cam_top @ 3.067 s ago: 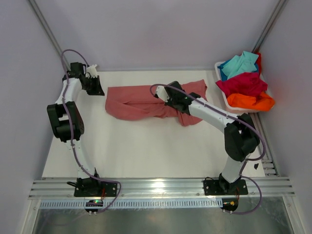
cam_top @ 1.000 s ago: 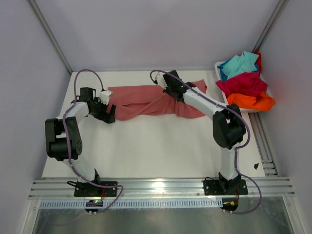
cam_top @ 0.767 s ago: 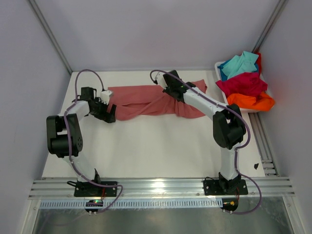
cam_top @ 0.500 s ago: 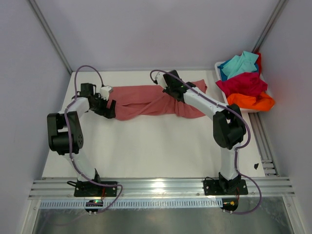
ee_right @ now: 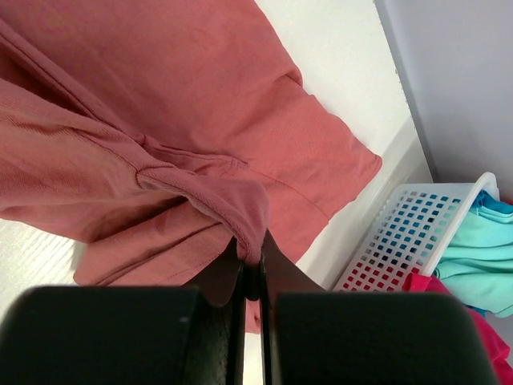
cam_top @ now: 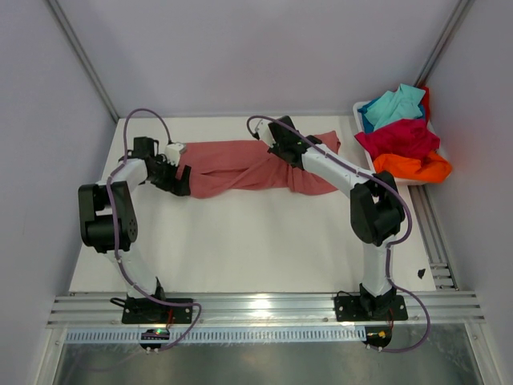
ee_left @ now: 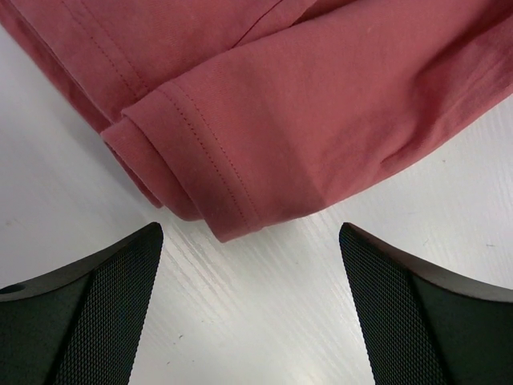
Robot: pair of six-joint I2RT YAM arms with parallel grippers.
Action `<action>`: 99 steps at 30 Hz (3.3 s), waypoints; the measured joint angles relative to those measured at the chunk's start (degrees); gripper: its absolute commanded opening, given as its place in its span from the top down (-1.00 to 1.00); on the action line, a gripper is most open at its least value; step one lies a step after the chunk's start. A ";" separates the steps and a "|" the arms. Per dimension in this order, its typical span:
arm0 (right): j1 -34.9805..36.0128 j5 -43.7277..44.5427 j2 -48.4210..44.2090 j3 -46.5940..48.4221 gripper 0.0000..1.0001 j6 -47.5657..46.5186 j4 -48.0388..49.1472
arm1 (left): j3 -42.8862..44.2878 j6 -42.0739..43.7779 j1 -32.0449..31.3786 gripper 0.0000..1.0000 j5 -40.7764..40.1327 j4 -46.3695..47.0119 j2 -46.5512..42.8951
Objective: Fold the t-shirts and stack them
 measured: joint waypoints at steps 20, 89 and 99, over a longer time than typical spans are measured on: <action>0.00 -0.02 -0.07 -0.37 0.94 0.02 0.35 | 4.59 -0.42 0.00 -0.76 3.13 -3.17 0.48; -0.02 2.67 -1.27 -2.67 0.94 0.04 2.99 | 34.45 -5.77 -0.02 1.00 10.86 -16.09 12.85; -1.16 4.39 -0.85 3.30 0.94 -0.46 2.73 | 35.56 -11.39 -0.02 1.00 7.56 -10.58 16.11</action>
